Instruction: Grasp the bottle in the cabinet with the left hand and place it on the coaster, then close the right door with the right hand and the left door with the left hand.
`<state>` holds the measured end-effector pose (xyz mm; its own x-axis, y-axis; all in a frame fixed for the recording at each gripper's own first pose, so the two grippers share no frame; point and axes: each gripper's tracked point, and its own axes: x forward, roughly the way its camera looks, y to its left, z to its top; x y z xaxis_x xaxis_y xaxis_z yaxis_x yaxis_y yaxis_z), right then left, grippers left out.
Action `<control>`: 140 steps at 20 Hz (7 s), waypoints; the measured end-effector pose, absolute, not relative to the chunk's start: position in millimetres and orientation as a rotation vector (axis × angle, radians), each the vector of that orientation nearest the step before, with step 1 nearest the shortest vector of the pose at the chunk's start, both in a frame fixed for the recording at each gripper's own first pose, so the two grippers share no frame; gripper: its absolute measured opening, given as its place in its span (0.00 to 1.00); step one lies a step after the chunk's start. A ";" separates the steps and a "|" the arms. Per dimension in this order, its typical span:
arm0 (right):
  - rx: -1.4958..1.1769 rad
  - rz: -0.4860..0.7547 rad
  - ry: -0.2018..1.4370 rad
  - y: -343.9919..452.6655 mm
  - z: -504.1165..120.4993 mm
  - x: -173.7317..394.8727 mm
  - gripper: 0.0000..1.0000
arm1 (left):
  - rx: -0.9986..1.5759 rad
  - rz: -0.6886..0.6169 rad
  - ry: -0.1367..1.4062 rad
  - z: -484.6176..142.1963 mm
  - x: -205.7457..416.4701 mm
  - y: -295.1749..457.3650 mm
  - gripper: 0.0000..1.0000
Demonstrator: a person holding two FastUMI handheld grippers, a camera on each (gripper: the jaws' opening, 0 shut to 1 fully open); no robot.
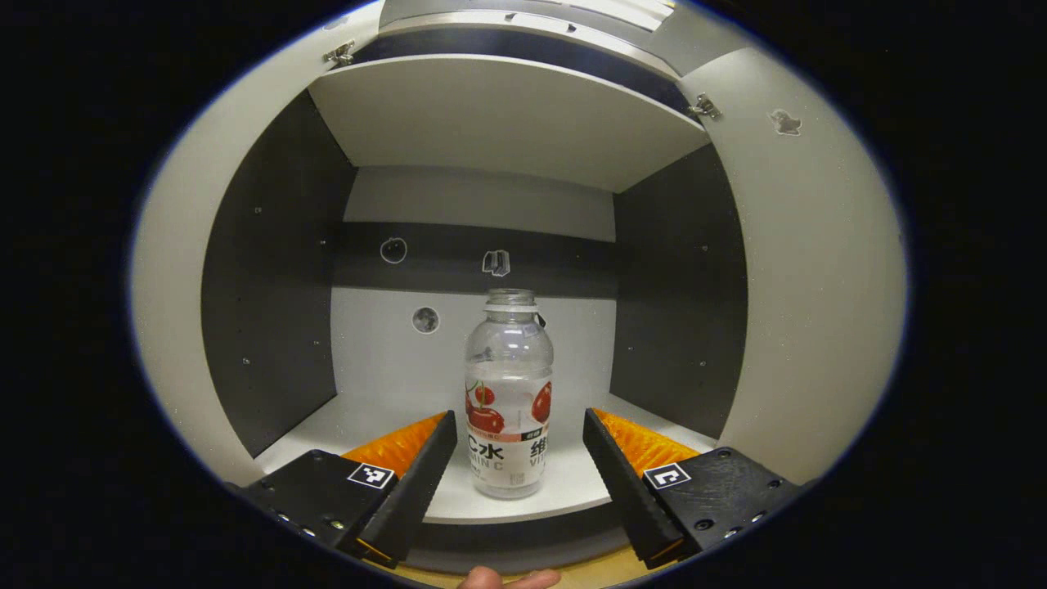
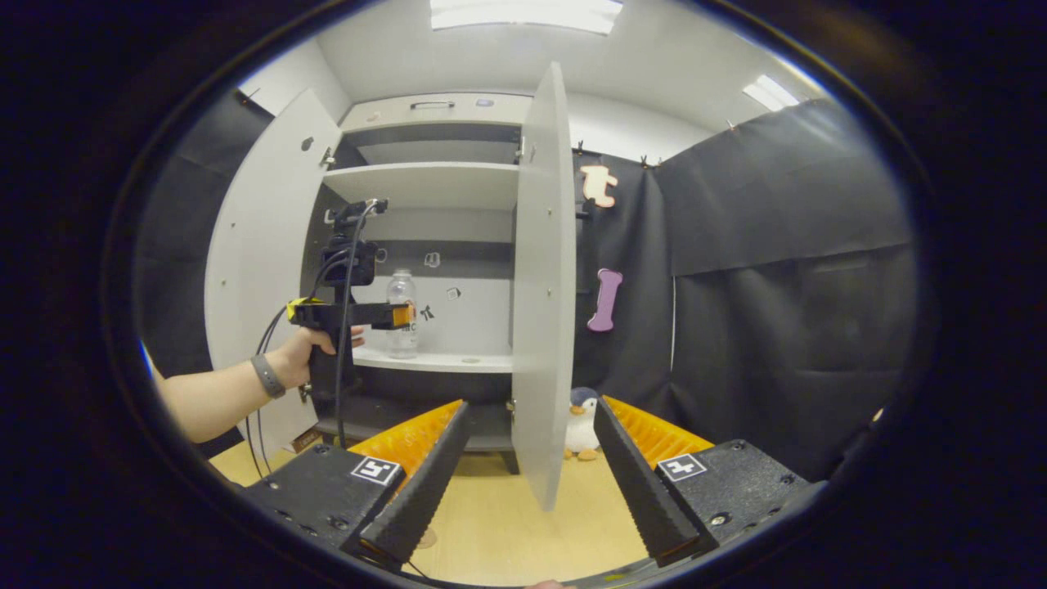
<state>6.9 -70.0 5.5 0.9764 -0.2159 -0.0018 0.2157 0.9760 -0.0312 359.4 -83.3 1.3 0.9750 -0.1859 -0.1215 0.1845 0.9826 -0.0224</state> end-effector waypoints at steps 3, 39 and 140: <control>-0.025 -0.233 0.016 -78.6 4.0 13.1 0.99 | -0.014 -0.190 0.120 2.5 376.2 -84.5 0.95; -0.027 -0.056 0.012 -33.3 22.9 3.7 0.99 | -0.002 -0.188 0.125 -193.9 84.0 -110.8 0.74; -0.103 0.122 -0.184 -30.2 86.5 104.9 0.96 | -0.060 0.316 0.015 36.5 7.9 173.4 0.95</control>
<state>104.9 -30.2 86.5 0.9758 0.1300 0.1756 -0.1112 0.9873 -0.1131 7.9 173.4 36.5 0.9504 0.3102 -0.0236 -0.3111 0.9487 -0.0566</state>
